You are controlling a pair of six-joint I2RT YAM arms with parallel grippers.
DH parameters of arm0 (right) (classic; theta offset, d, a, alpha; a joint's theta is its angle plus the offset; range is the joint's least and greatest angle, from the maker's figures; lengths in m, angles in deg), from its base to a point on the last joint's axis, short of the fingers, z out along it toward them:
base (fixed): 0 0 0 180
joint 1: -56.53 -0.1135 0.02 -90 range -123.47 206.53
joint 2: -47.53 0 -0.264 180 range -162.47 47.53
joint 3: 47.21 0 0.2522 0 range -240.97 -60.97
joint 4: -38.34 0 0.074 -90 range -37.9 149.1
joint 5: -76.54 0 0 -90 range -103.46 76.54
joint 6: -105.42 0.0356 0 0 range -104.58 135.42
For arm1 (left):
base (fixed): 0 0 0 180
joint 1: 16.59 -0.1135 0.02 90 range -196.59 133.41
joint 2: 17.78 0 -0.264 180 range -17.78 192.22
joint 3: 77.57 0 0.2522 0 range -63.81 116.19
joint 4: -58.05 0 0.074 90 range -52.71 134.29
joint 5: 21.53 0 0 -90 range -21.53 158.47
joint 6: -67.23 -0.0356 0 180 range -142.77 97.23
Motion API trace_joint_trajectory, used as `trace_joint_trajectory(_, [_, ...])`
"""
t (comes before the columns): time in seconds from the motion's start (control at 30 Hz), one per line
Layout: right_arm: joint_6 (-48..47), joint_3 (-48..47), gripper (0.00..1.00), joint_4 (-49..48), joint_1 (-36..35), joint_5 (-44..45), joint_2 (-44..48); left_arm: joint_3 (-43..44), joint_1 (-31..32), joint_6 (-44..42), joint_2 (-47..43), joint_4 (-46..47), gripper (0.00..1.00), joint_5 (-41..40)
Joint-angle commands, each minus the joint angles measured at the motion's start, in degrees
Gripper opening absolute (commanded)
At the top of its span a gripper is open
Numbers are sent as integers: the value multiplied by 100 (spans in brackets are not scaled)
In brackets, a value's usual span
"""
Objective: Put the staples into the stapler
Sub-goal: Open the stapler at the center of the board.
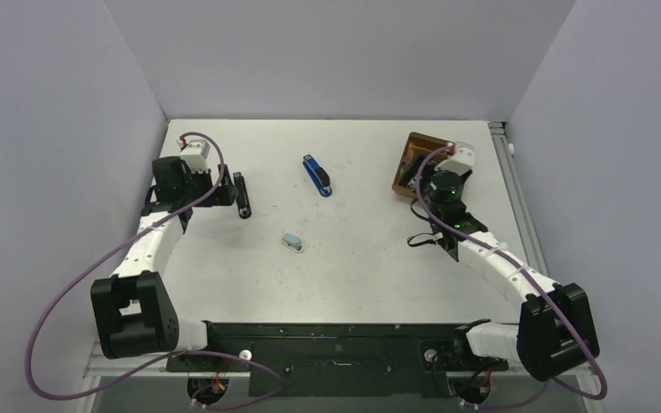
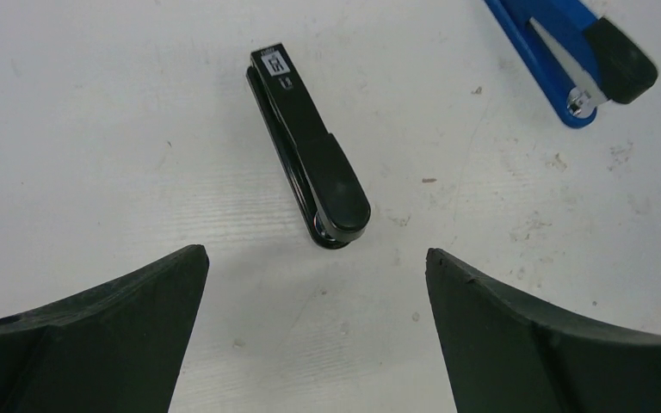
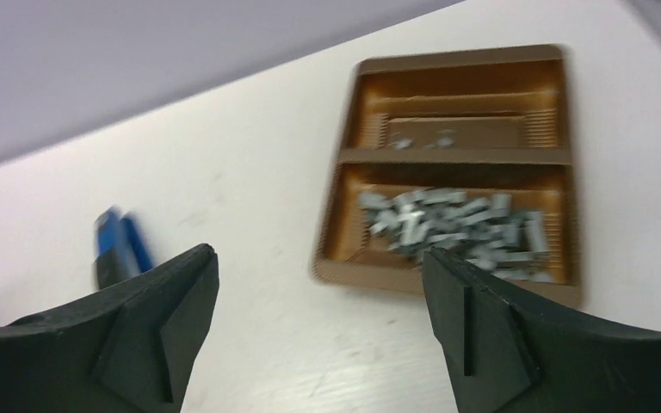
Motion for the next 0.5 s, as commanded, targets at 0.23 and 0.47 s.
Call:
trace_joint_trajectory(0.23, [-1290,-1428,87,801,-2738,-751,-1576,288,654,10,667,173,96,-999])
trace_joint_trajectory(0.47, [-1683,-2120,88,757,-3429,-1478,-2695,680,959,-93,1398,206,97,-1243])
